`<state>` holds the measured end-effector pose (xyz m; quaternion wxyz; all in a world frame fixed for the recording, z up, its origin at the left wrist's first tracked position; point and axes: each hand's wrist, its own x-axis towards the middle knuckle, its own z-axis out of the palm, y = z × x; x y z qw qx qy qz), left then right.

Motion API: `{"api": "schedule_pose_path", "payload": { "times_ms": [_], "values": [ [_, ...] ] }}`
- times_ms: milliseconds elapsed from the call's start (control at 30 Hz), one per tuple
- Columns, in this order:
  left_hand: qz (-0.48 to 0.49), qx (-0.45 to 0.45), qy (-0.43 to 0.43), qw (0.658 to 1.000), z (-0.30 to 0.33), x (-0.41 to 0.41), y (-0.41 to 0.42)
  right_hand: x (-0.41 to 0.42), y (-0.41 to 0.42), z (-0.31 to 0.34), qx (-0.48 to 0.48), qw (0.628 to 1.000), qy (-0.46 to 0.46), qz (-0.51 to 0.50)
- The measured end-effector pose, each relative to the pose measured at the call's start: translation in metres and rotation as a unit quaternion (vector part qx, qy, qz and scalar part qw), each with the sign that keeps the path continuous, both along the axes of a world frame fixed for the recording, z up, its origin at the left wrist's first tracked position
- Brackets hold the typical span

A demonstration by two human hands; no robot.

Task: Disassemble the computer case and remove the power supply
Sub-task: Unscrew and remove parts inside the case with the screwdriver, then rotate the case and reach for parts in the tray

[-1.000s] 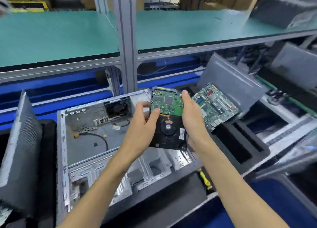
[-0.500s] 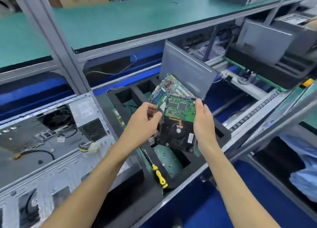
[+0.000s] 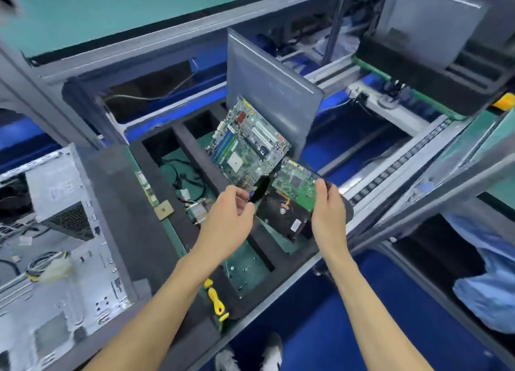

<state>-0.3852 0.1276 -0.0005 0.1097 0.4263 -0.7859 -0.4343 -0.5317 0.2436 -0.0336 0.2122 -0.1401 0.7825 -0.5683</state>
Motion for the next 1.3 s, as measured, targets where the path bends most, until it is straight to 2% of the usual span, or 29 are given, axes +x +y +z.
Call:
{"api": "schedule_pose_path", "payload": {
  "times_ms": [233,567,967,1067,1167,1233,1300],
  "values": [
    [-0.001,0.024,-0.034,0.999,-0.03,-0.015,-0.008,-0.007,0.0,-0.037,0.051,0.998,0.031,0.029],
    [-0.029,0.011,-0.095,0.995,-0.047,-0.012,-0.014,-0.007,-0.023,-0.078,0.075,0.994,-0.028,0.075],
    [-0.021,-0.007,-0.102,0.995,-0.052,-0.007,-0.022,-0.01,-0.047,-0.107,0.062,0.992,-0.054,0.093],
    [-0.016,-0.015,-0.101,0.995,-0.054,-0.009,-0.021,-0.017,-0.047,-0.106,0.095,0.99,-0.008,0.101],
    [-0.017,-0.027,-0.115,0.993,-0.056,-0.01,-0.021,-0.02,-0.048,-0.101,0.159,0.975,0.103,0.119],
    [-0.018,-0.033,-0.12,0.992,-0.056,-0.011,-0.022,-0.02,-0.046,-0.098,0.174,0.958,0.191,0.12],
    [-0.022,-0.036,-0.123,0.992,-0.055,-0.012,-0.022,-0.022,-0.044,-0.097,0.186,0.945,0.24,0.119]
  ]
}}
